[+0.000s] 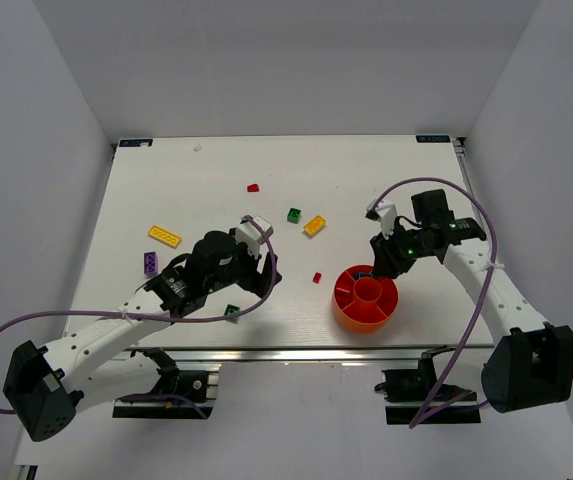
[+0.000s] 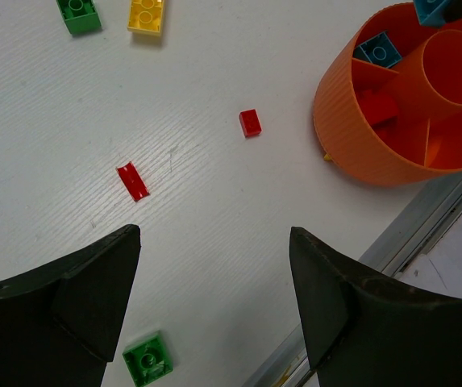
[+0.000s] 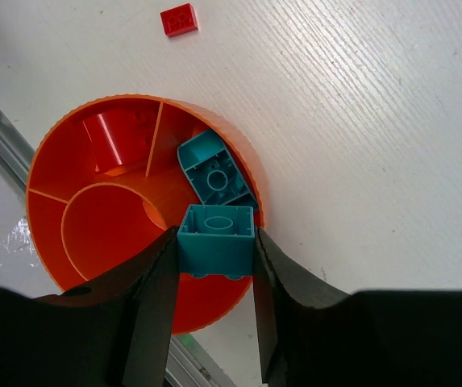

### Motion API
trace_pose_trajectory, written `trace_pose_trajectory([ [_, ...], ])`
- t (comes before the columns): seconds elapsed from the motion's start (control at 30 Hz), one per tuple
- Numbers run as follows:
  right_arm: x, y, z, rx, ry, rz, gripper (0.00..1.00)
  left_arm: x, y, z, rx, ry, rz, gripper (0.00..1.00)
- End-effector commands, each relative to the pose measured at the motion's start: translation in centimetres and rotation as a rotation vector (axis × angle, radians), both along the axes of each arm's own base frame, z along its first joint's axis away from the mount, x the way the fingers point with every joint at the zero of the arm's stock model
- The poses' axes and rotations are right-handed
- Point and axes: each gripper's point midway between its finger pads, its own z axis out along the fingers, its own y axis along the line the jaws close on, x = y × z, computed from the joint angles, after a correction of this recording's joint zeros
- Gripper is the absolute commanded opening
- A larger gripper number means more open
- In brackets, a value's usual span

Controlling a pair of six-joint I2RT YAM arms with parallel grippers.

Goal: Sort the legos into containers by color

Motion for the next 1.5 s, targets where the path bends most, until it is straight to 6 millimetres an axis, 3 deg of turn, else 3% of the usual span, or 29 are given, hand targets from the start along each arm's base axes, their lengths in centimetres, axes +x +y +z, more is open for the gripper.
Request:
trace_pose_trajectory([
  [0.0,0.3,0.5,0.2,0.018,-0.003,0.025,0.43,0.0,-0.5,2.2,-0.041,-0.039,-0.020,0.84],
  [0.17,0.1,0.6,0.0,0.022,0.015,0.033,0.48,0.0,-0.7,2.0,-0.037,-0.030,-0.027,0.84],
  [0.3,0.2,0.6,0.0,0.024,0.012,0.033,0.58,-0.1,-0.8,1.9,-0.038,-0.023,-0.035,0.84],
  [0.43,0.3,0.6,0.3,0.023,0.005,0.031,0.60,-0.1,-0.9,1.6,-0.032,-0.016,-0.037,0.84],
  [0.57,0.8,0.3,1.2,0.011,-0.035,0.015,0.58,-0.1,-1.0,1.3,-0.030,-0.009,-0.036,0.84],
  [0.7,2.3,-0.2,3.3,0.006,-0.137,-0.041,0.50,0.0,-1.1,0.8,-0.022,0.004,-0.034,0.81],
  [0.77,3.3,-0.6,4.7,0.002,-0.208,-0.089,0.44,0.0,-1.1,0.1,-0.010,0.022,-0.034,0.75],
  [0.8,3.7,-0.9,5.1,-0.001,-0.230,-0.117,0.29,0.0,-1.2,0.0,-0.012,0.024,-0.030,0.71],
  [0.83,4.7,-1.5,6.2,-0.005,-0.296,-0.176,0.19,0.1,-1.2,-0.5,-0.005,0.039,-0.027,0.54],
  [0.87,5.1,-1.9,6.6,-0.007,-0.326,-0.214,0.06,0.1,-1.3,-0.6,-0.007,0.047,-0.021,0.43],
  [0.9,5.7,-2.4,7.1,-0.009,-0.361,-0.258,0.00,0.2,-1.3,-0.9,-0.008,0.060,-0.008,0.32],
  [0.97,6.6,-3.6,8.2,0.017,-0.435,-0.383,0.00,0.6,-1.4,-1.8,0.008,0.089,0.017,0.08],
  [1.0,6.9,-4.1,8.6,0.026,-0.456,-0.435,0.00,0.7,-1.4,-2.1,0.006,0.111,0.036,0.05],
  [1.07,7.2,-4.3,8.9,0.071,-0.478,-0.490,0.00,1.4,-1.6,-3.0,0.032,0.151,0.085,0.09],
  [1.1,7.1,-4.1,8.8,0.088,-0.467,-0.489,0.00,1.7,-1.0,-4.0,0.060,0.190,0.144,0.21],
  [1.17,7.3,-4.1,8.5,0.111,-0.440,-0.497,0.00,2.8,-0.4,-5.2,0.115,0.213,0.230,0.55],
  [1.2,7.4,-4.3,8.5,0.125,-0.436,-0.509,0.15,2.9,0.0,-5.9,0.138,0.244,0.268,0.72],
  [1.3,7.5,-5.0,8.7,0.151,-0.461,-0.522,0.45,4.3,0.2,-7.0,0.198,0.265,0.352,0.81],
  [1.37,7.1,-5.0,8.8,0.179,-0.470,-0.502,0.52,5.2,0.8,-7.6,0.245,0.262,0.417,0.82],
  [1.47,6.5,-4.7,8.9,0.215,-0.480,-0.469,0.52,6.5,0.7,-9.2,0.325,0.284,0.467,0.81],
])
